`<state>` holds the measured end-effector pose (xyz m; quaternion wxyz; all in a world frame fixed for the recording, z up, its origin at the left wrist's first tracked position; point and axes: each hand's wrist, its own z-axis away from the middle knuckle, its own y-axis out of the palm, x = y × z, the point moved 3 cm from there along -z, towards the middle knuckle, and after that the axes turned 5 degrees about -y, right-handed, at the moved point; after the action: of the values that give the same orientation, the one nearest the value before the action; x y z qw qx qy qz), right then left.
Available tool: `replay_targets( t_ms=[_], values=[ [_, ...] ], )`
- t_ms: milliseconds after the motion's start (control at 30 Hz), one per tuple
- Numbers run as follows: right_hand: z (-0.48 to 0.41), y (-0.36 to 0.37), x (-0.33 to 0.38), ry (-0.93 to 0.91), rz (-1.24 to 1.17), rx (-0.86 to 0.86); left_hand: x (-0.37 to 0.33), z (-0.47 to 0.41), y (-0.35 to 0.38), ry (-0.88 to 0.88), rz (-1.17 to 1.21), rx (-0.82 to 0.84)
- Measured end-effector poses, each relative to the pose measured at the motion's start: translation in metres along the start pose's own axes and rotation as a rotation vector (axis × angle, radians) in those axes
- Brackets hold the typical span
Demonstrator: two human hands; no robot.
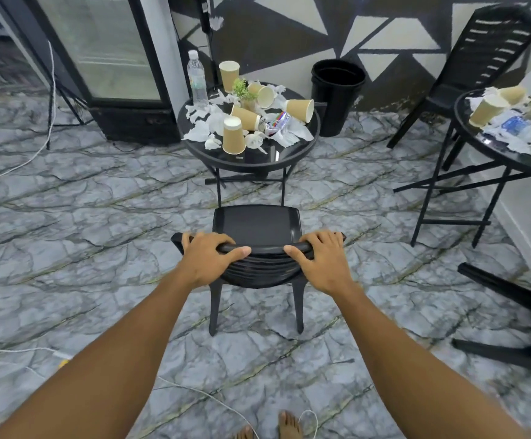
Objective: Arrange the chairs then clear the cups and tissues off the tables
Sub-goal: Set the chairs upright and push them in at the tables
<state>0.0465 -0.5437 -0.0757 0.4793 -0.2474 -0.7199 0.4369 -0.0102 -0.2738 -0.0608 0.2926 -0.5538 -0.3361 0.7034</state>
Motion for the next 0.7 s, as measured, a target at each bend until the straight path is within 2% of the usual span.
replay_targets(
  t_ms=[200, 300, 367, 467, 600, 700],
  values=[
    [0.004, -0.003, 0.004, 0.064, -0.037, 0.045, -0.009, 0.006, -0.004, -0.023, -0.073, 0.063],
    [0.004, -0.014, 0.007, 0.115, -0.079, 0.149, -0.017, 0.008, -0.008, -0.059, -0.122, 0.101],
    [0.006, -0.026, 0.005, 0.145, -0.122, 0.169, -0.032, 0.01, -0.009, -0.058, -0.088, 0.021],
    [0.018, -0.058, -0.008, 0.208, -0.13, 0.146, -0.089, 0.01, 0.0, 0.094, -0.073, -0.071],
    [0.046, -0.103, -0.051, 0.344, 0.047, 0.278, -0.182, 0.006, 0.042, 0.284, -0.195, 0.113],
    [0.069, -0.131, -0.095, 0.427, 0.122, 0.353, -0.232, -0.004, 0.088, 0.323, -0.257, 0.247]
  ],
)
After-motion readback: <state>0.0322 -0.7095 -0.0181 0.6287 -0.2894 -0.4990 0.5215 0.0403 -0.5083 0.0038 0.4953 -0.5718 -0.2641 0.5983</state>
